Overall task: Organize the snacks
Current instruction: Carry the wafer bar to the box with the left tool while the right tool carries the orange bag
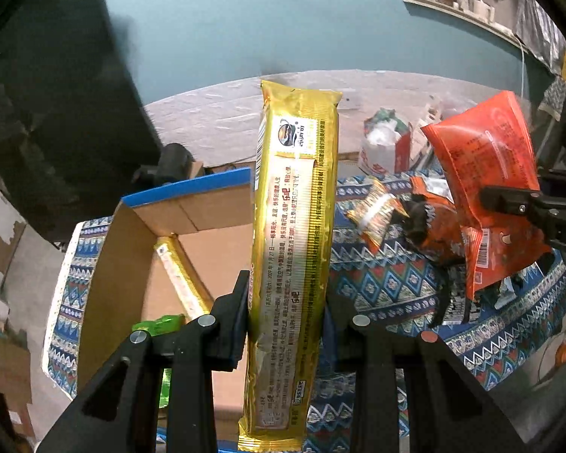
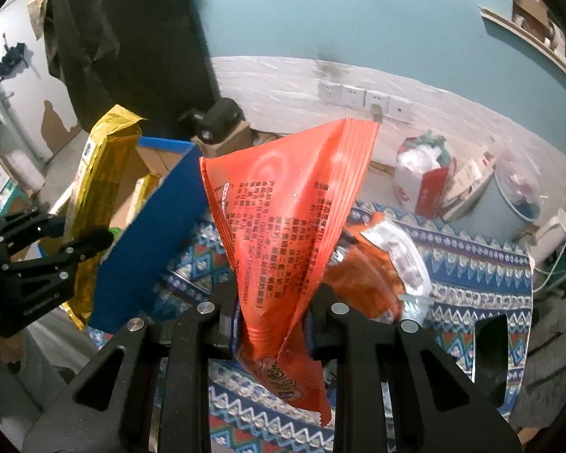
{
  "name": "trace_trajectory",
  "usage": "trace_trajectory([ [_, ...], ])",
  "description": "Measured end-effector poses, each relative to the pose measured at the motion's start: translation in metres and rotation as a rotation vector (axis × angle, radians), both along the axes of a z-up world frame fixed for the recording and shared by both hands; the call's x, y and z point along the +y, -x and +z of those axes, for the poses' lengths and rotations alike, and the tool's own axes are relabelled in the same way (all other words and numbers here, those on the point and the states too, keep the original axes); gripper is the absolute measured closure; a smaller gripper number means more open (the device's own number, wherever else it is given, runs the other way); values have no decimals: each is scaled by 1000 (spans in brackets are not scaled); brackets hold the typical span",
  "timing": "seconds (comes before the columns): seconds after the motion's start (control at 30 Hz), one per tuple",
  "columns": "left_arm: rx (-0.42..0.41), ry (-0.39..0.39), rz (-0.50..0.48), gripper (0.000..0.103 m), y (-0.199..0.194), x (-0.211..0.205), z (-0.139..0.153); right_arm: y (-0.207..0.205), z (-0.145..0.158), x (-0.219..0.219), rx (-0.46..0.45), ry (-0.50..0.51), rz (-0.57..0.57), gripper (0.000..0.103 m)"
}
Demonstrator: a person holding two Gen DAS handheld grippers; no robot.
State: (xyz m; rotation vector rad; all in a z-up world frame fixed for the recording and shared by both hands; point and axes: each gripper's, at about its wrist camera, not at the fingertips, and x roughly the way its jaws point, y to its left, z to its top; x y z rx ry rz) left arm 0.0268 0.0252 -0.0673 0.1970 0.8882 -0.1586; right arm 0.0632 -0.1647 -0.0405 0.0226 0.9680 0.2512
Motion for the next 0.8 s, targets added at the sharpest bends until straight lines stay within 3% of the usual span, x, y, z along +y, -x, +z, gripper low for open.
trace_trajectory([
  [0.2, -16, 23, 43, 70, -1, 26, 4, -13, 9, 26, -14, -15, 36, 81],
  [0.8, 10, -4, 203, 70, -18, 109, -11, -57, 15, 132, 2, -59, 185, 81],
])
